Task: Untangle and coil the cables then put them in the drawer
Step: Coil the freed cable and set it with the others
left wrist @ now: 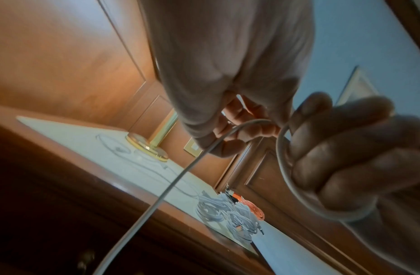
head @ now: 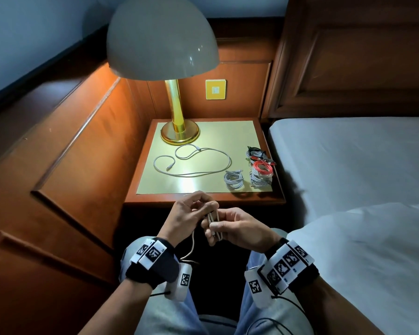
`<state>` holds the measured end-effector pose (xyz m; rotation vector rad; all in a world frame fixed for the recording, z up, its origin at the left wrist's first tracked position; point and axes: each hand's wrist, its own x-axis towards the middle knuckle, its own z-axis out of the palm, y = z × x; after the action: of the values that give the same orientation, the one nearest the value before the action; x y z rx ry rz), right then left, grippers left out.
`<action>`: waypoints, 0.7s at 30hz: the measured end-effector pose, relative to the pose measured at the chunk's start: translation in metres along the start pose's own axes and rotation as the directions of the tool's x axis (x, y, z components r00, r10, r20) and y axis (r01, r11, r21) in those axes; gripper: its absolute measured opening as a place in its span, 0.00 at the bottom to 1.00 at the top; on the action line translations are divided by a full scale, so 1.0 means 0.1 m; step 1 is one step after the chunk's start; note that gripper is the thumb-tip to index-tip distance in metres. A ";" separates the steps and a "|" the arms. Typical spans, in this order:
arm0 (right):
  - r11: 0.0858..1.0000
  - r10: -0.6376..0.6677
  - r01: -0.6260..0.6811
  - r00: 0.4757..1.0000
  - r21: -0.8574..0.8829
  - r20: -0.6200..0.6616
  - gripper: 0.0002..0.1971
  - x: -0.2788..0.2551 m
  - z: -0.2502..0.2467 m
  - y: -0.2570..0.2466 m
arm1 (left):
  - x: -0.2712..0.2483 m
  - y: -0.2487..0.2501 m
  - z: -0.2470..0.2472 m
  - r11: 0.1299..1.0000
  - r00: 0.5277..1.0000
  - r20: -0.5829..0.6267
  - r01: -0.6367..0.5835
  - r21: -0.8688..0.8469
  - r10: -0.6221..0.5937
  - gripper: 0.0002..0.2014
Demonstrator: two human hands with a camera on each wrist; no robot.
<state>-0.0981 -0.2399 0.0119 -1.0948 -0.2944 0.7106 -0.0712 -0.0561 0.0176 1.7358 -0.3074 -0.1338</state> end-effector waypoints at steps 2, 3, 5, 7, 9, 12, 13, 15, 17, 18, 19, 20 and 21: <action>0.998 -0.009 0.009 1.000 0.059 -0.003 0.10 0.00 0.02 -0.02 | -0.03 0.00 0.05 0.985 0.997 -0.023 0.064 -0.158 -0.068 0.06; 0.997 -0.014 0.016 1.000 0.075 -0.017 0.11 0.01 0.03 -0.02 | -0.04 0.01 0.07 0.975 0.996 -0.033 0.074 -0.209 -0.083 0.06; 0.996 -0.018 0.023 0.998 0.083 -0.063 0.11 0.01 0.01 -0.01 | -0.05 -0.02 0.07 0.978 0.995 -0.062 0.062 -0.200 -0.075 0.07; 0.997 -0.021 0.030 0.994 0.076 -0.107 0.12 0.01 -0.01 0.01 | -0.05 -0.08 0.02 0.993 0.997 -0.077 0.023 -0.113 -0.031 0.07; 0.997 -0.025 0.034 0.990 0.063 -0.136 0.12 0.01 -0.02 0.03 | -0.05 -0.12 -0.02 0.995 0.996 -0.079 0.019 -0.093 -0.026 0.07; 0.996 -0.038 0.051 0.986 0.074 -0.161 0.13 0.01 0.01 0.08 | -0.06 -0.14 -0.03 0.994 0.996 -0.085 0.025 -0.110 -0.034 0.08; 0.995 -0.039 0.052 0.986 0.080 -0.159 0.13 0.01 0.02 0.08 | -0.06 -0.15 -0.02 0.993 0.996 -0.078 0.029 -0.112 -0.038 0.08; 0.994 -0.032 0.048 0.988 0.098 -0.151 0.13 0.01 0.03 0.09 | -0.06 -0.16 -0.02 0.993 0.996 -0.072 0.044 -0.113 -0.052 0.08; 0.992 -0.032 0.049 0.990 0.118 -0.136 0.13 0.00 0.04 0.09 | -0.06 -0.15 -0.01 0.993 0.996 -0.080 0.041 -0.112 -0.050 0.08; 0.990 -0.035 0.052 0.992 0.129 -0.124 0.12 -0.01 0.04 0.08 | -0.07 -0.14 0.00 0.992 0.996 -0.074 0.040 -0.123 -0.049 0.09; 0.989 -0.040 0.056 0.993 0.140 -0.112 0.13 -0.02 0.04 0.08 | -0.08 -0.14 0.03 0.987 0.997 -0.059 0.043 -0.158 -0.053 0.10; 0.987 -0.047 0.061 0.994 0.148 -0.100 0.13 -0.02 0.05 0.07 | -0.10 -0.13 0.06 0.973 0.997 -0.039 0.062 -0.222 -0.073 0.11; 0.986 -0.057 0.070 0.995 0.152 -0.087 0.14 -0.02 0.06 0.06 | -0.12 -0.12 0.10 0.951 0.995 -0.020 0.085 -0.297 -0.095 0.13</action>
<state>-0.1052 -0.2359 0.0093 -0.9597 -0.1989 0.6192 -0.0841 -0.0601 0.0025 1.4524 -0.1719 -0.2057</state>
